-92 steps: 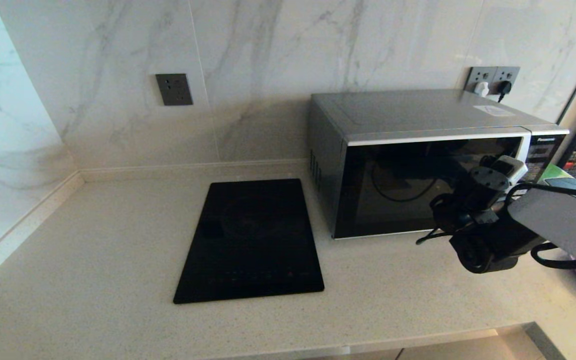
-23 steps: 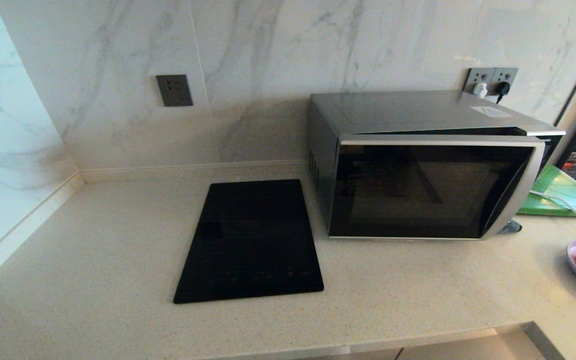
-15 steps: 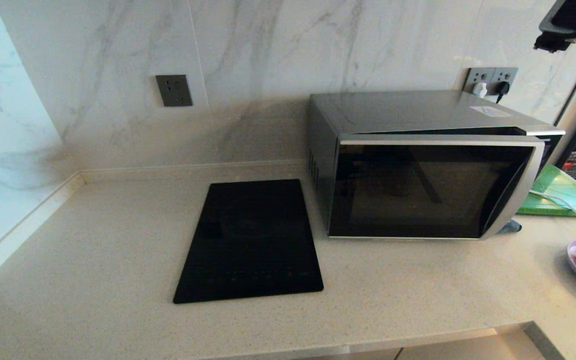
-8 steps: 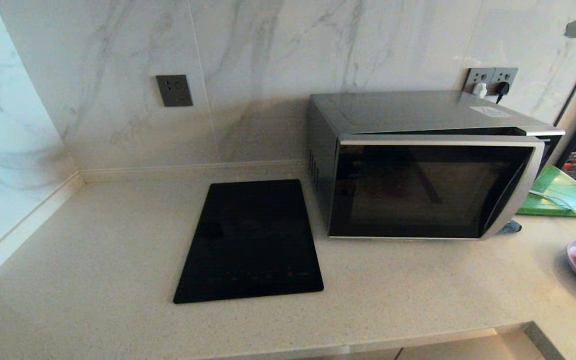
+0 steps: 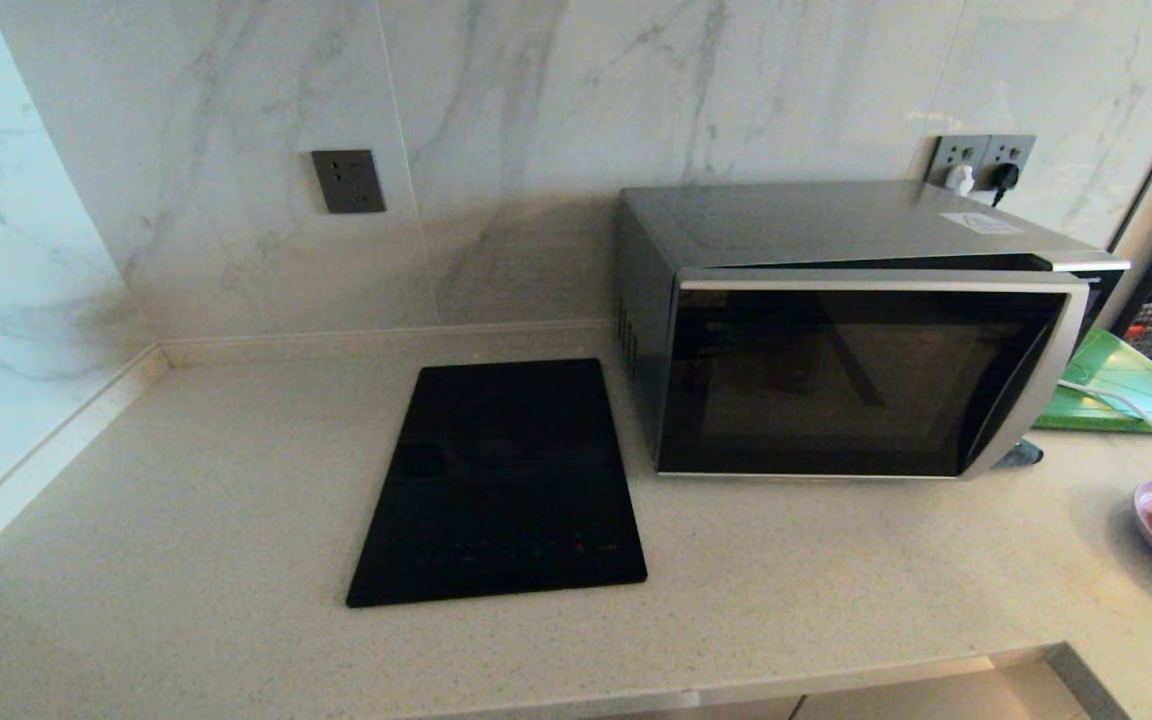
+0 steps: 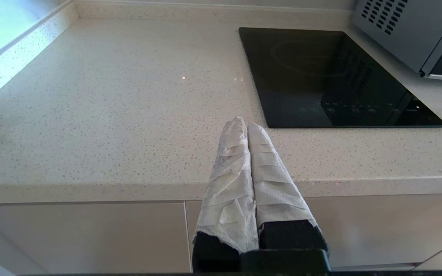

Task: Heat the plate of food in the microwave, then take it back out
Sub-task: Open the microwave oven

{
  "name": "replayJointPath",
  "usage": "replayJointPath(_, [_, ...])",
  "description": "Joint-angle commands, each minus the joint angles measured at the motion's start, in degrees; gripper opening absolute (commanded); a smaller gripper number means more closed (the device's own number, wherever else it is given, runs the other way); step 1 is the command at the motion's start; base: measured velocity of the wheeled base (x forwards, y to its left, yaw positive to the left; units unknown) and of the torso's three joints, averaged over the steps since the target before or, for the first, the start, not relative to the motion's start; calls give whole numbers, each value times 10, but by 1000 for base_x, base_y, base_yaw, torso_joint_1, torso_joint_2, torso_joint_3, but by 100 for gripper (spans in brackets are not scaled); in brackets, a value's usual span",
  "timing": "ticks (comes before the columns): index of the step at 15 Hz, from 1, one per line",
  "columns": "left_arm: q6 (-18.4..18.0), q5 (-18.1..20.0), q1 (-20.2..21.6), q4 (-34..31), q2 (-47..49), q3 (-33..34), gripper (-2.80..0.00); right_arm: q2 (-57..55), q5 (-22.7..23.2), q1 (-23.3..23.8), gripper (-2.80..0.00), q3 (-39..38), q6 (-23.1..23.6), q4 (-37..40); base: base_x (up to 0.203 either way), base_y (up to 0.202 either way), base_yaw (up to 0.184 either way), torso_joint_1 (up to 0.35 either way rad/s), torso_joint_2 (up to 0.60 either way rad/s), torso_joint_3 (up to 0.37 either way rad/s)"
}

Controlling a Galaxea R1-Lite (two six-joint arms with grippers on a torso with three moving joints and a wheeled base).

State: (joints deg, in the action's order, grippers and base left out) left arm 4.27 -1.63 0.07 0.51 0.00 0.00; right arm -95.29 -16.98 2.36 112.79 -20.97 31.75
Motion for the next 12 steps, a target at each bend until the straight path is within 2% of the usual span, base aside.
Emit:
replayJointPath(1, [0,0,0,0,1,0,-280,-23,-26,-3,-280,1,-16,4,0,0,0,0,0,0])
replayJointPath(7, [0,0,0,0,1,0,-280,-62,-3,-12,-280,1,-34,70,0,0,0,0,0,0])
replayJointPath(12, [0,0,0,0,1,0,-280,-94,0,-12,-280,9,-32,76,0,0,0,0,0,0])
